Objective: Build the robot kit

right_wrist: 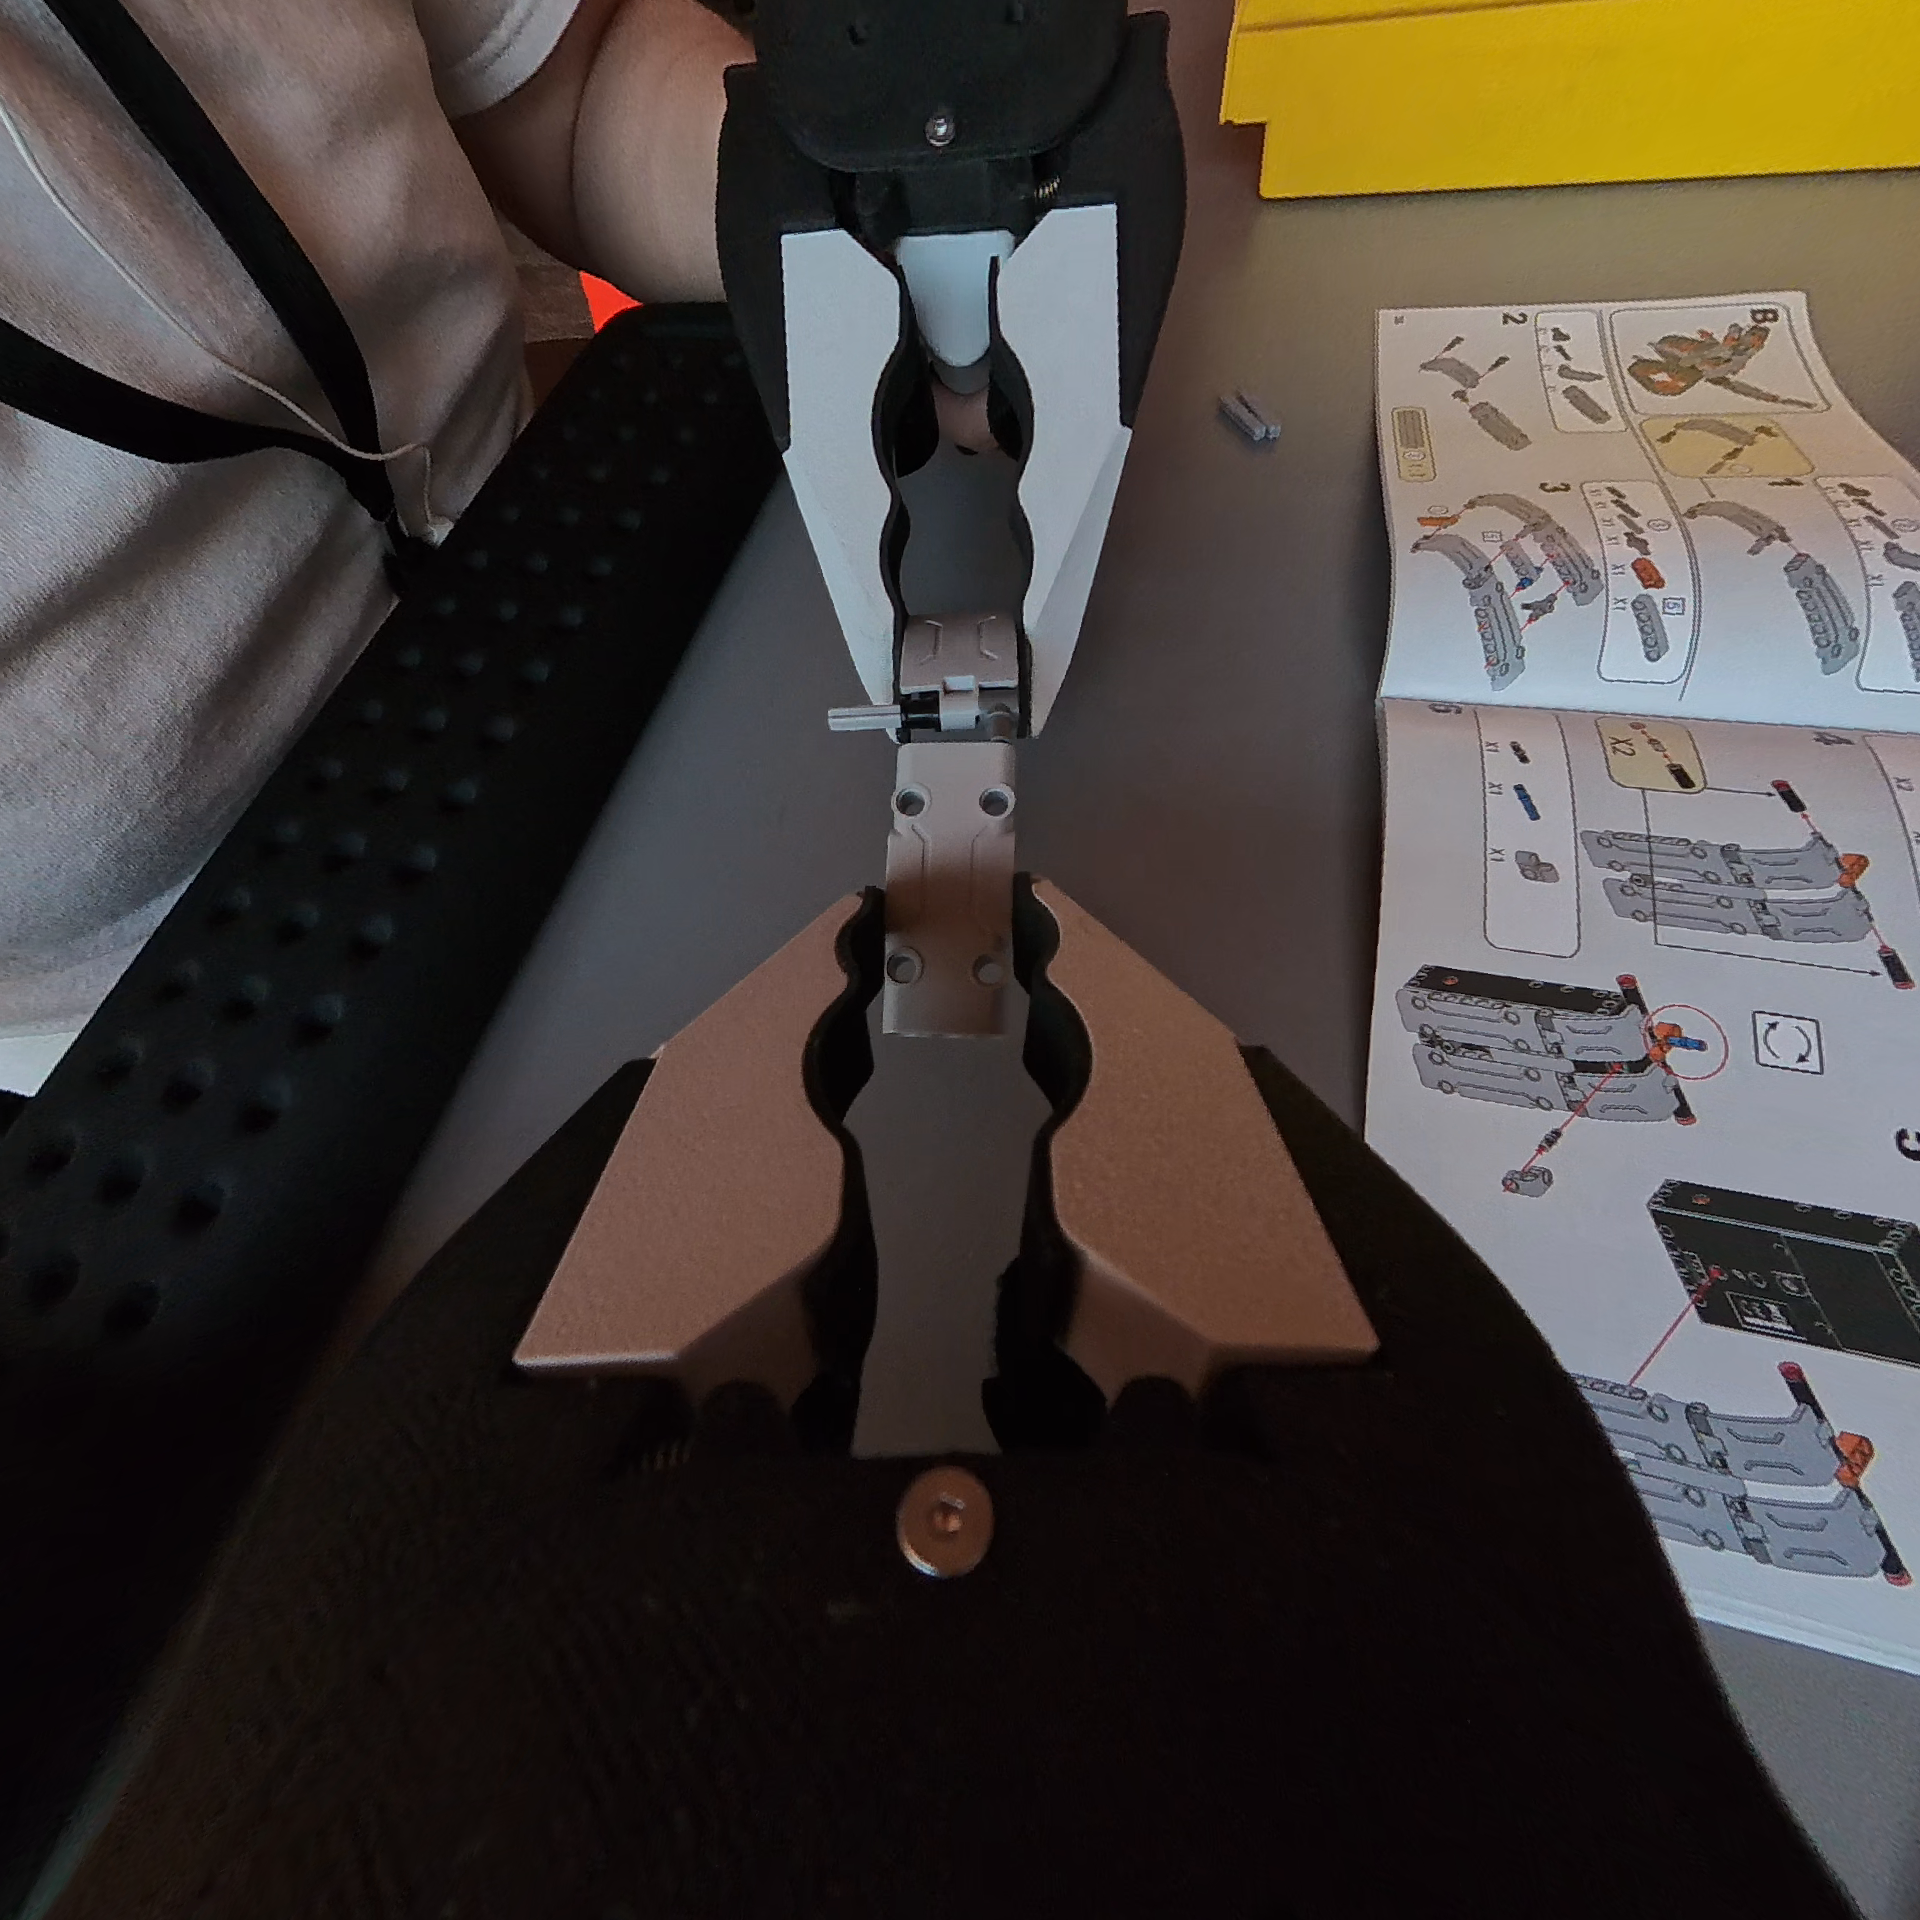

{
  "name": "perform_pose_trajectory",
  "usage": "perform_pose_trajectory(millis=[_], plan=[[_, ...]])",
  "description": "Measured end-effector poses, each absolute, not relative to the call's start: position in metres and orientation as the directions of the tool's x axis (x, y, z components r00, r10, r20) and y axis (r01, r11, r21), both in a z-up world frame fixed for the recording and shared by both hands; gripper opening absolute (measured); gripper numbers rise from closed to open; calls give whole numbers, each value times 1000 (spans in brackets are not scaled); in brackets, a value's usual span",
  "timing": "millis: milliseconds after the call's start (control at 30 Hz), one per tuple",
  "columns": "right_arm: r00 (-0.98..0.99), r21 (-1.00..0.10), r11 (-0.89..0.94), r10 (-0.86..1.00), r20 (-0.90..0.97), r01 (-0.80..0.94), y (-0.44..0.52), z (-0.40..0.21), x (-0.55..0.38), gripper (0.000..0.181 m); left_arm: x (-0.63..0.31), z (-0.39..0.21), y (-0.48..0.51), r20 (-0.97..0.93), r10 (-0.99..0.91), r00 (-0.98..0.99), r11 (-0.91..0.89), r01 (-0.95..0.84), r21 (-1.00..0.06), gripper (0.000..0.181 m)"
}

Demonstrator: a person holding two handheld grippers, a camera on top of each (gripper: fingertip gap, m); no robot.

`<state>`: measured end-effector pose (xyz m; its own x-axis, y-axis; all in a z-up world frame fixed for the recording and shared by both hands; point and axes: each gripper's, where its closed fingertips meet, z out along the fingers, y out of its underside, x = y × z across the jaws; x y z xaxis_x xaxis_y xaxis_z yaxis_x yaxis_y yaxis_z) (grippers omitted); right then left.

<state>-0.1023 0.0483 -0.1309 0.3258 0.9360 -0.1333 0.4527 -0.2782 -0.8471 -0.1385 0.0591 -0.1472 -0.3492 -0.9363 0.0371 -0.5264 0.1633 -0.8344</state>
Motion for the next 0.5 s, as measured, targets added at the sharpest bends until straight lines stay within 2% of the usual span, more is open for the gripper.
perform_pose_trajectory(millis=[500], plan=[[330, -845, -288, 933, -142, 450, 50, -134, -104, 23, -139, -149, 61, 49, -935, -350, 157, -536, -830, 26]])
